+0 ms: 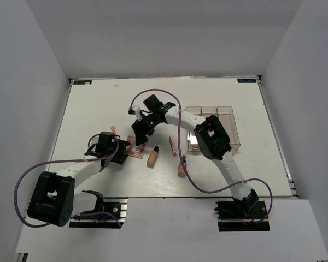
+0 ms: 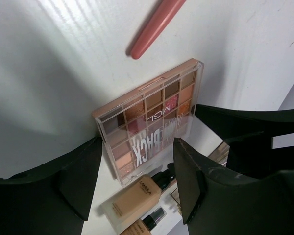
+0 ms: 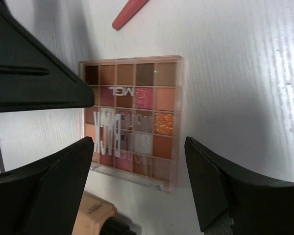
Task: Organize the makeup
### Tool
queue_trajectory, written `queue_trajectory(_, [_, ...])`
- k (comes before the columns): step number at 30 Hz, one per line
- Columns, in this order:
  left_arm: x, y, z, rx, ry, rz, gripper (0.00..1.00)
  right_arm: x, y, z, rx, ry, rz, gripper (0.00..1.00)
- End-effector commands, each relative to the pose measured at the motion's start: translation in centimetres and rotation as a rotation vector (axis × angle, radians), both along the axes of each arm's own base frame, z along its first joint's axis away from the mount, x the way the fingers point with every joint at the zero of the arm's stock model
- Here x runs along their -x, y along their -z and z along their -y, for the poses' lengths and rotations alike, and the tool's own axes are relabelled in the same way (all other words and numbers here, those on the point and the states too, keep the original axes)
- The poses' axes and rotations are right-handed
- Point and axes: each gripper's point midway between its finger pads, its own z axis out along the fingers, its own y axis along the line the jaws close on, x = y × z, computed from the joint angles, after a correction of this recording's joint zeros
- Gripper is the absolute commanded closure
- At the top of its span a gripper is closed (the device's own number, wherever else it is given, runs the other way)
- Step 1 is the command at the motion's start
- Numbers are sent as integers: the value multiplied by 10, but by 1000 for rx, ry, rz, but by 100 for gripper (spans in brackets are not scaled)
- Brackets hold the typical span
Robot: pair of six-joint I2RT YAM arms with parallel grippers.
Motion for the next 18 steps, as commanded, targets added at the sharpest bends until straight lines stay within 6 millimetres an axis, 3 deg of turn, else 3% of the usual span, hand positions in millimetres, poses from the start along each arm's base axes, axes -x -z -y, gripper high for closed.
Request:
queue_trajectory(1, [-1,7,-4,-21,-10,-21,30,25,7,7,22,-56,-71,20])
queue_trajectory(7, [-4,11,-1,-11,3,-21,30,36,0,9,3,-99,-100,22])
queue_trajectory(18, [-5,15,2,-5,18,-21,30,41,-31,8,-52,-118,-100,25])
